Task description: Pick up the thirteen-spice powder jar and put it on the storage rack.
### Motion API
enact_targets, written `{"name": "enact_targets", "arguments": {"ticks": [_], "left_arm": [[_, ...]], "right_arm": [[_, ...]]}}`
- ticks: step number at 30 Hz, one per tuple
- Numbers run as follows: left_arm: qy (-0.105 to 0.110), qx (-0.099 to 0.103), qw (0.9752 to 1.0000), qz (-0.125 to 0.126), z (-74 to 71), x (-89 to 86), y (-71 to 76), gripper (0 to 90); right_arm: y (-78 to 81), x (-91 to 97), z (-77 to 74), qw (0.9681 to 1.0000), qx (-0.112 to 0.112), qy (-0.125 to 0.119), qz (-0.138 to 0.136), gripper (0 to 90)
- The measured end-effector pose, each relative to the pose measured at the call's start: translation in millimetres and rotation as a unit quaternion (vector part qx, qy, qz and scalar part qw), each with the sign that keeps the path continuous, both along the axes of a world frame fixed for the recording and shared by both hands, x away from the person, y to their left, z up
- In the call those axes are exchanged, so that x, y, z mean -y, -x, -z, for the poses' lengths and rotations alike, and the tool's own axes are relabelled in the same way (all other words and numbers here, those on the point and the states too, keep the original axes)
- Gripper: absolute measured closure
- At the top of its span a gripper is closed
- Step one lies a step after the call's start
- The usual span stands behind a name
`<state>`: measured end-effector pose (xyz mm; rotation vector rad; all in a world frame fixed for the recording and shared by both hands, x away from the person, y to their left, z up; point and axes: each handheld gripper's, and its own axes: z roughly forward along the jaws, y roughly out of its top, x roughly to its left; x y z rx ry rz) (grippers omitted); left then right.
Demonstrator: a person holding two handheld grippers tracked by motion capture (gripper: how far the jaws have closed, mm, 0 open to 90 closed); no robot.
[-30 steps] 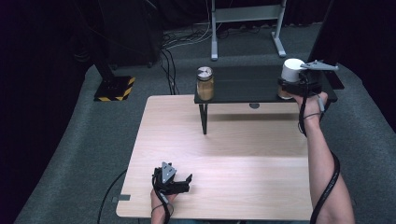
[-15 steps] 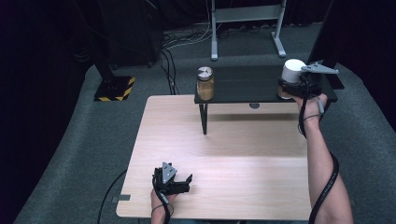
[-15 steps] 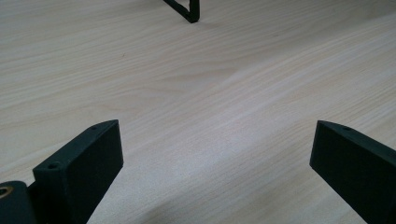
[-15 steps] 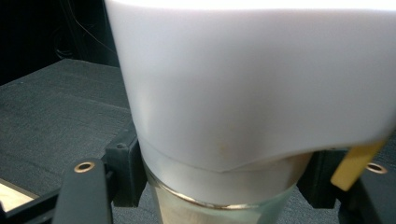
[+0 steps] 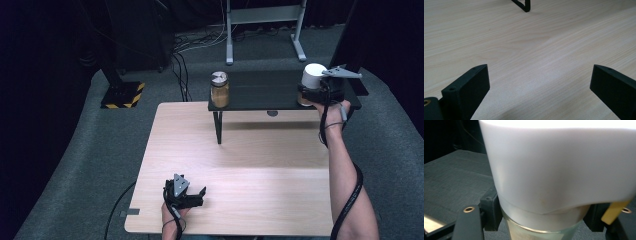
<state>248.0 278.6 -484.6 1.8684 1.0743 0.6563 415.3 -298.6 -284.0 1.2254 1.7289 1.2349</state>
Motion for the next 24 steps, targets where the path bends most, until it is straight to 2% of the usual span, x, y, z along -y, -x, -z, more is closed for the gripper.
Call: {"name": "enact_targets", "arguments": {"ticks": [1, 2, 4, 5, 9, 10, 13, 15, 18, 24], "left_arm": [[0.001, 0.0, 1.0, 0.0, 0.0, -0.2, -0.1, 2.4], [0.001, 0.0, 1.0, 0.0, 0.0, -0.3, -0.2, 2.4], [0.0, -0.001, 1.0, 0.001, -0.2, -0.1, -0.4, 2.4], [0.0, -0.001, 1.0, 0.001, -0.1, -0.3, -0.5, 2.4], [0.005, -0.001, 1.0, 0.0, 0.5, -1.0, -0.5, 2.3], [0.007, 0.001, 1.0, 0.0, 0.9, -1.8, 0.0, 2.3], [0.006, 0.001, 1.0, 0.002, 0.8, -1.7, -0.2, 2.2], [0.005, 0.0, 1.0, 0.002, 0.8, -1.4, -0.4, 2.2], [0.006, 0.0, 1.0, 0.003, 0.7, -1.5, -0.6, 2.2], [0.008, 0.001, 1.0, 0.002, 1.1, -2.4, -0.5, 2.1]], "right_arm": [[1.6, -8.8, -4.3, 0.9995, -0.007, 0.028, 0.014, 0.0], [3.8, -12.0, -5.3, 0.9991, -0.006, 0.038, 0.017, 0.0], [8.4, -11.0, -3.4, 0.9993, 0.002, 0.036, 0.013, 0.0], [14.9, -9.9, -0.9, 0.9992, 0.015, 0.035, 0.012, 0.0], [29.0, -2.8, -0.2, 0.9996, 0.018, 0.022, 0.002, 0.0], [31.5, -1.7, 0.3, 0.9996, 0.018, 0.02, 0.0, 0.0], [53.2, 3.2, 3.0, 0.9994, 0.017, 0.028, -0.012, 0.0], [66.2, 7.6, 6.4, 0.9995, 0.015, 0.024, -0.016, 0.0], [84.1, 11.4, 11.4, 0.9993, 0.002, 0.032, -0.018, 0.0], [123.8, 19.4, 41.7, 0.9998, -0.009, 0.015, -0.013, 0.0]]}}
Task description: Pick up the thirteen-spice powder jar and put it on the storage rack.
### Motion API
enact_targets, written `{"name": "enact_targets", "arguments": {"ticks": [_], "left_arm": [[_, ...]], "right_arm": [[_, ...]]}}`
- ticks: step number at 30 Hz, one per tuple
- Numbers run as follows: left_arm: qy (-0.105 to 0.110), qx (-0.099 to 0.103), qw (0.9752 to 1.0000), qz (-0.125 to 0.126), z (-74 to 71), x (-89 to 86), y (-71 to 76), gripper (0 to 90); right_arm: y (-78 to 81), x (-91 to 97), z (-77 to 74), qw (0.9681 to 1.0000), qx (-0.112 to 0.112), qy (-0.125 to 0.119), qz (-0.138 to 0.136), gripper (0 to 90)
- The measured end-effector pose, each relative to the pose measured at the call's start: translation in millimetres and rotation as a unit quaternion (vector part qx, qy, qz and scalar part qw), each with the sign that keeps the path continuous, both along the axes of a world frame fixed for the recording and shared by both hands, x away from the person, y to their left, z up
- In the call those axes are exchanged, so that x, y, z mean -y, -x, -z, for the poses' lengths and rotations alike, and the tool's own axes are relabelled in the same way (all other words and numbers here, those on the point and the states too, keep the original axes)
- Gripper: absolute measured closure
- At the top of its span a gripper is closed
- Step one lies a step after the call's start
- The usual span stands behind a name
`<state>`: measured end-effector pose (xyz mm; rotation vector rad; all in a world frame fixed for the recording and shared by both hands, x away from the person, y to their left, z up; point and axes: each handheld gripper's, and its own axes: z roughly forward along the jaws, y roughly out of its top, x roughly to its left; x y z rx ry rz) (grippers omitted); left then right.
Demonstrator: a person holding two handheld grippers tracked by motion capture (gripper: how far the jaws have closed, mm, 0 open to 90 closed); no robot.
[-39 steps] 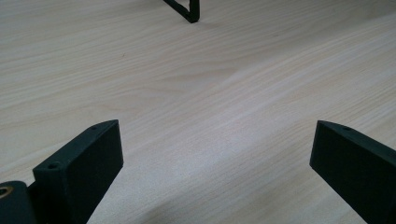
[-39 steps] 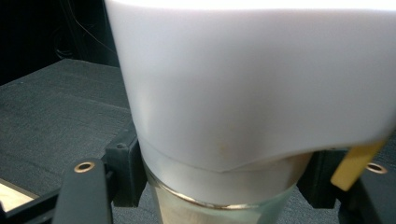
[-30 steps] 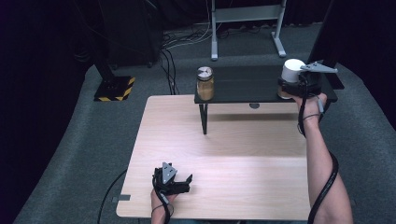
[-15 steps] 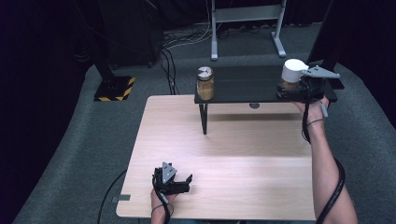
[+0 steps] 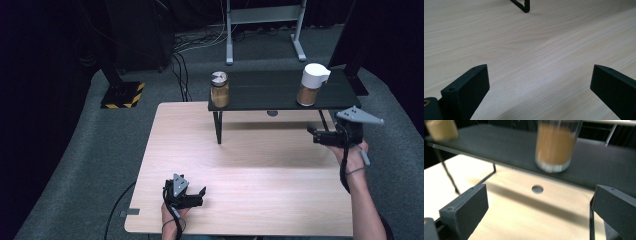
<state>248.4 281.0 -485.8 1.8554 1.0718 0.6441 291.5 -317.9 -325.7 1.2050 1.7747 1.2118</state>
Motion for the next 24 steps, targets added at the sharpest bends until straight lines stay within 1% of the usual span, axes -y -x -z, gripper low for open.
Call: {"name": "enact_targets", "arguments": {"ticks": [1, 2, 3, 4, 5, 6, 7, 8, 9, 10, 12, 14, 15, 16, 17, 18, 19, 21, 23, 24], "left_arm": [[0.001, 0.0, 1.0, 0.0, 0.1, -0.1, -0.1, 2.1], [0.0, -0.001, 1.0, 0.0, 0.0, 0.2, -0.5, 2.1], [0.0, -0.001, 1.0, 0.0, 0.0, 0.2, -0.5, 2.1], [0.0, -0.001, 1.0, 0.0, -0.3, 0.4, -0.8, 2.1], [-0.002, -0.002, 1.0, 0.003, -0.5, 1.0, -1.6, 2.1], [-0.002, -0.002, 1.0, 0.003, -0.5, 1.0, -1.6, 2.1], [-0.004, -0.002, 1.0, 0.005, -0.9, 1.3, -2.3, 2.1], [-0.009, -0.003, 0.9999, 0.008, -1.7, 1.9, -3.0, 2.1], [-0.009, -0.003, 0.9999, 0.008, -1.7, 2.7, -3.1, 2.1], [-0.012, -0.004, 0.9999, 0.008, -2.2, 3.2, -3.4, 2.1], [-0.012, -0.002, 0.9999, 0.007, -1.9, 3.1, -2.7, 2.1], [-0.01, -0.003, 0.9999, 0.006, -1.8, 2.7, -2.8, 2.1], [-0.01, -0.003, 0.9999, 0.006, -1.8, 2.7, -2.8, 2.1], [-0.011, -0.002, 0.9999, 0.006, -1.8, 2.9, -2.7, 2.1], [-0.013, -0.001, 0.9999, 0.005, -1.8, 3.9, -2.2, 2.1], [-0.013, -0.001, 0.9999, 0.005, -1.8, 3.9, -2.2, 2.2], [-0.015, -0.003, 0.9999, 0.005, -2.5, 4.6, -2.8, 2.2], [-0.018, -0.005, 0.9998, 0.007, -3.0, 5.2, -3.5, 2.1], [-0.019, -0.004, 0.9998, 0.007, -3.0, 5.6, -3.5, 2.2], [-0.017, -0.005, 0.9998, 0.005, -2.8, 5.8, -3.6, 2.2]], "right_arm": [[6.5, 1.1, 6.4, 1.0, -0.006, -0.002, -0.001, 0.0], [17.5, -0.8, 15.6, 0.9999, -0.016, 0.003, 0.005, 0.0], [17.5, -0.8, 15.6, 0.9999, -0.016, 0.003, 0.005, 0.0], [26.9, -2.3, 24.6, 0.9997, -0.024, 0.004, 0.008, 0.0], [39.9, -1.9, 37.8, 0.9992, -0.038, -0.001, 0.008, 0.0], [47.4, -3.3, 45.1, 0.999, -0.044, 0.001, 0.012, 0.0], [47.4, -3.3, 45.1, 0.999, -0.044, 0.001, 0.012, 0.0], [54.4, -3.8, 52.7, 0.9987, -0.049, -0.001, 0.015, 0.0], [61.5, -3.2, 62.7, 0.9983, -0.055, -0.008, 0.016, 0.0], [66.5, -3.6, 73.5, 0.9974, -0.07, -0.008, 0.015, 0.0], [69.9, -8.4, 83.4, 0.9958, -0.089, 0.001, 0.022, 0.0], [69.0, -10.4, 92.2, 0.9938, -0.109, 0.008, 0.022, 0.0], [69.0, -10.4, 92.2, 0.9938, -0.109, 0.008, 0.022, 0.0], [68.9, -11.4, 100.3, 0.9924, -0.121, 0.01, 0.021, 0.0], [69.5, -11.0, 103.4, 0.9922, -0.123, 0.006, 0.022, 0.0], [69.5, -11.0, 103.4, 0.9922, -0.123, 0.006, 0.022, 0.0], [70.6, -8.6, 108.8, 0.9921, -0.123, -0.003, 0.022, 0.0], [72.2, -6.1, 116.0, 0.9916, -0.126, -0.013, 0.028, 0.0], [72.9, -6.1, 117.5, 0.9915, -0.126, -0.013, 0.03, 0.0], [73.3, -5.6, 120.7, 0.9911, -0.129, -0.011, 0.033, 0.0]]}}
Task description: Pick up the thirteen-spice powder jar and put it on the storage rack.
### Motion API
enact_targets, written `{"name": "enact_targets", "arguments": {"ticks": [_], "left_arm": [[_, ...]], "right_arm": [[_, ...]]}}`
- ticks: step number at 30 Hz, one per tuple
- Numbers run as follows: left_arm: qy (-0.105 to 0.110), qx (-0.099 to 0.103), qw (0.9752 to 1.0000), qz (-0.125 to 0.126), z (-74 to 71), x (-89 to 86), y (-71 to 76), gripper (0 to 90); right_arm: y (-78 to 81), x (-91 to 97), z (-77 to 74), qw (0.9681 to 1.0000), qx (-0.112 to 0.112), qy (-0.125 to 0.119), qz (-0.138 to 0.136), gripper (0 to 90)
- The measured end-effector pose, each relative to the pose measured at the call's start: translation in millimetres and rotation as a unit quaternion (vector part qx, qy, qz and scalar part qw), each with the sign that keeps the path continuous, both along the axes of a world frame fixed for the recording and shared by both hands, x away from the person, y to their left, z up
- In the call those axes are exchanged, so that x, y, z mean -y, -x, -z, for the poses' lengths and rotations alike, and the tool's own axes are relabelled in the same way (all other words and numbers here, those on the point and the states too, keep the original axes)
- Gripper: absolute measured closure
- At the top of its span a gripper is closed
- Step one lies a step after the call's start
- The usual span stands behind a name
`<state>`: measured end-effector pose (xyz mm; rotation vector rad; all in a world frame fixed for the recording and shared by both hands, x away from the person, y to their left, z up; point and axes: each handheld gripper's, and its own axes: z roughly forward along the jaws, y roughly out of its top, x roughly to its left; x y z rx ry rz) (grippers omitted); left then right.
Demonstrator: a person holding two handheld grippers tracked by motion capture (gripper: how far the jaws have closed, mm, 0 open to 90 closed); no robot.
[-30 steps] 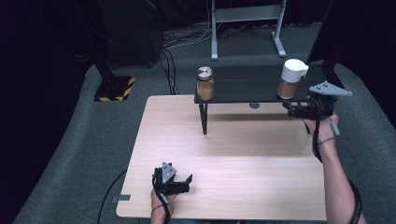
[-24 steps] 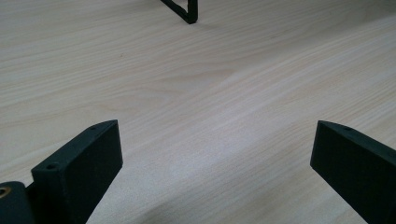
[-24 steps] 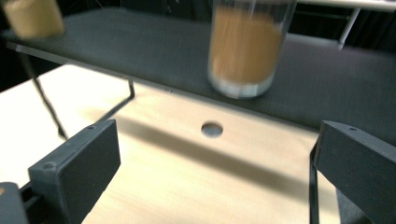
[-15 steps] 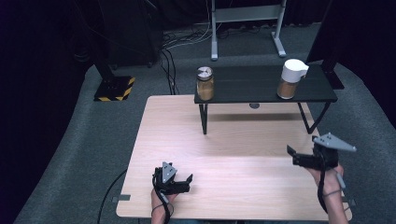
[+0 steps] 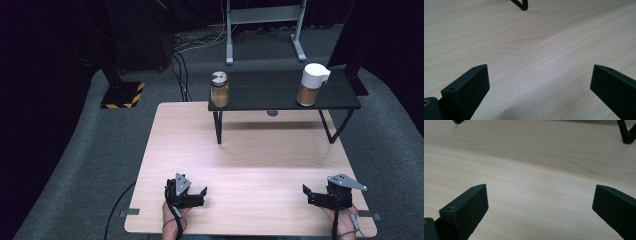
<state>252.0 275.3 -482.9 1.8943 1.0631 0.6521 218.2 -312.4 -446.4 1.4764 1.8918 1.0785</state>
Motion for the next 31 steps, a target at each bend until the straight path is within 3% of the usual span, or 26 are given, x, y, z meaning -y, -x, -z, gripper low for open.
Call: {"name": "enact_targets", "arguments": {"ticks": [15, 20, 31], "left_arm": [[-0.004, 0.001, 1.0, 0.001, -0.4, 1.0, 0.2, 2.2], [-0.001, 0.001, 1.0, 0.0, 0.0, 0.4, 0.2, 2.2], [-0.007, 0.002, 1.0, -0.002, -0.4, 2.7, 1.3, 2.2]], "right_arm": [[4.6, 9.2, 15.5, 0.9995, -0.022, -0.016, 0.013, 0.0], [2.6, 8.0, 16.0, 0.9994, -0.03, -0.01, 0.014, 0.0], [2.2, 10.4, 19.8, 0.9995, -0.026, -0.019, 0.006, 0.0]]}}
